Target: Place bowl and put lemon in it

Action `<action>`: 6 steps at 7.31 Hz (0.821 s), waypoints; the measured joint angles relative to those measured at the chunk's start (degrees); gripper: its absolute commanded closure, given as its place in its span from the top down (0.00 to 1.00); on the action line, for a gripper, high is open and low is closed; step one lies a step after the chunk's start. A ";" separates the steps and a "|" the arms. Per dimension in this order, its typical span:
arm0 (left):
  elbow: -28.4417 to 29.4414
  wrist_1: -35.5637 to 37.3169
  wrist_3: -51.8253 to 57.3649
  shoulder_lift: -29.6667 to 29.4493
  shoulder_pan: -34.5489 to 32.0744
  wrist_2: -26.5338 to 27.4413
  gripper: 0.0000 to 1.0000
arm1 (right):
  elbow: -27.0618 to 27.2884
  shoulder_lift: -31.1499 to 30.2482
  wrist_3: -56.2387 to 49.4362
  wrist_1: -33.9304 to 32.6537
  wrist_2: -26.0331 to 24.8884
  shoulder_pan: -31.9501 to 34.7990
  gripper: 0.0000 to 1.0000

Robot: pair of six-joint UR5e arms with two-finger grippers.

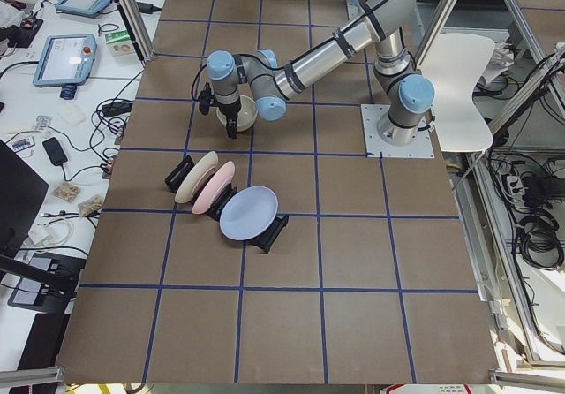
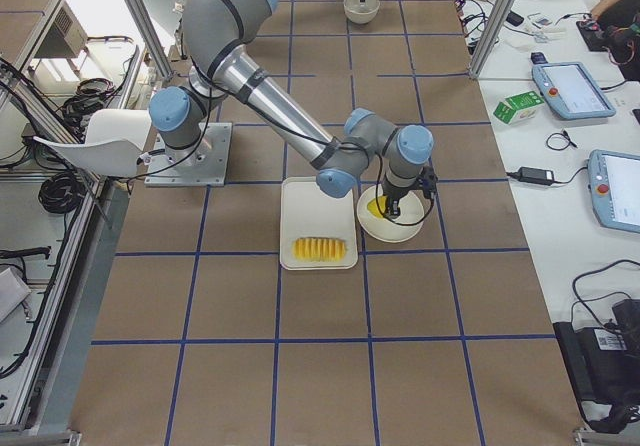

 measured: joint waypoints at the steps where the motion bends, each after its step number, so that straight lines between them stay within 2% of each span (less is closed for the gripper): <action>1: 0.06 0.21 -0.05 -0.17 -0.01 -0.11 0.00 | -0.11 -4.64 0.00 4.38 -0.16 0.14 0.36; 4: 1.02 0.33 -0.49 0.10 -0.26 -0.40 0.00 | 0.02 -19.30 0.06 17.82 -1.16 0.17 0.37; 6: 2.59 -0.04 -3.63 1.34 -2.35 -3.38 0.00 | 1.28 -25.25 0.44 22.41 -1.76 0.21 0.36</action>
